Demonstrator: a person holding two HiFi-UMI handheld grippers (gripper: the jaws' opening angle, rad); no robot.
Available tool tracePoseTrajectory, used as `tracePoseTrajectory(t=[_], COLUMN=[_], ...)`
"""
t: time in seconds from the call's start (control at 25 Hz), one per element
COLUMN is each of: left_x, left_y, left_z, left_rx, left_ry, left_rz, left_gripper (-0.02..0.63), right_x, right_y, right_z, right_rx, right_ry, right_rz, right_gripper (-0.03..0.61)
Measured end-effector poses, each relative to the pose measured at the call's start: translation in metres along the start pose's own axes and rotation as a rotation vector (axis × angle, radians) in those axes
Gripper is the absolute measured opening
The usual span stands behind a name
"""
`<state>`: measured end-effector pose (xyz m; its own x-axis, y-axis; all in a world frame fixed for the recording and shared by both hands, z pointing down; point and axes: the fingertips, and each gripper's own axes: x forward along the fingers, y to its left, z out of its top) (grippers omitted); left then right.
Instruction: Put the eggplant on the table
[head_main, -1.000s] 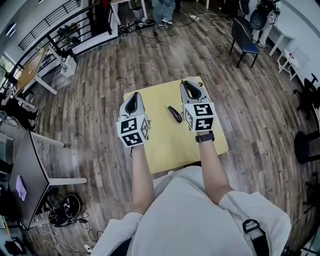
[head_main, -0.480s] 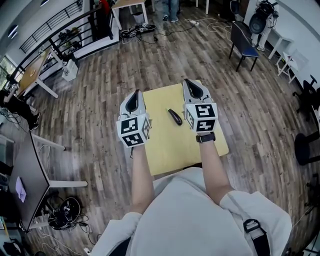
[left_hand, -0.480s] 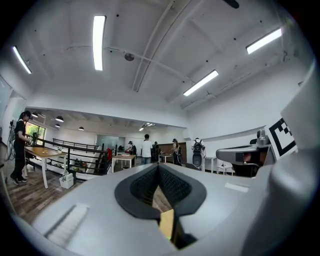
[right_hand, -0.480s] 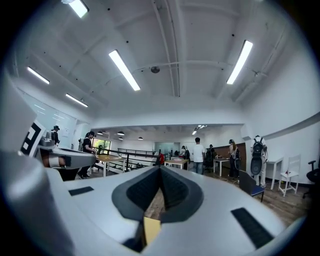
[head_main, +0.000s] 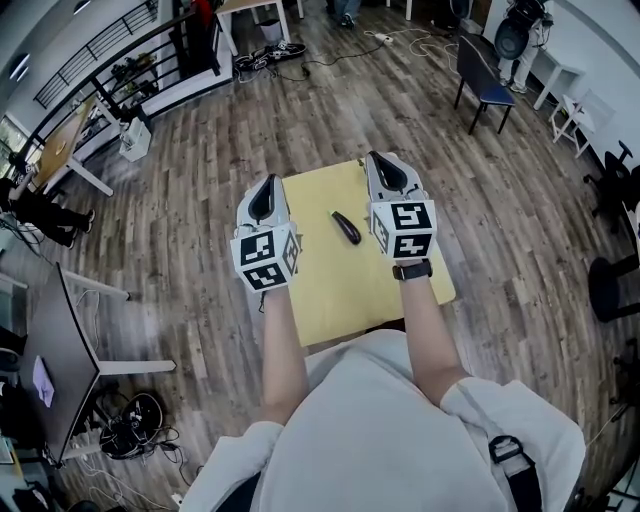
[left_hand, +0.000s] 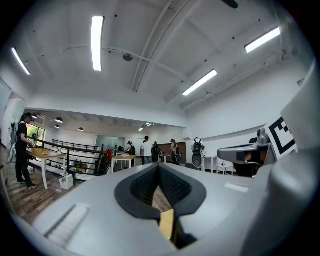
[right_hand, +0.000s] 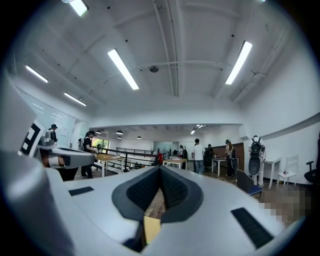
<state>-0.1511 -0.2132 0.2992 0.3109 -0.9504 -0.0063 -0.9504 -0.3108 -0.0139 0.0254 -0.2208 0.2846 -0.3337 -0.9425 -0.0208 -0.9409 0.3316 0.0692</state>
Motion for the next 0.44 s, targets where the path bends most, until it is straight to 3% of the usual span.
tracePoseTrajectory(t=[0.44], left_x=[0.02], left_y=[-0.003], left_z=[-0.014], left_rx=[-0.014], left_ry=[0.026], left_rz=[0.005], left_gripper=[0.008], right_x=[0.007], right_y=[-0.012], right_z=[-0.017], right_rx=[0.006], right_ry=[0.022], right_rz=[0.03], right_gripper=[0.009])
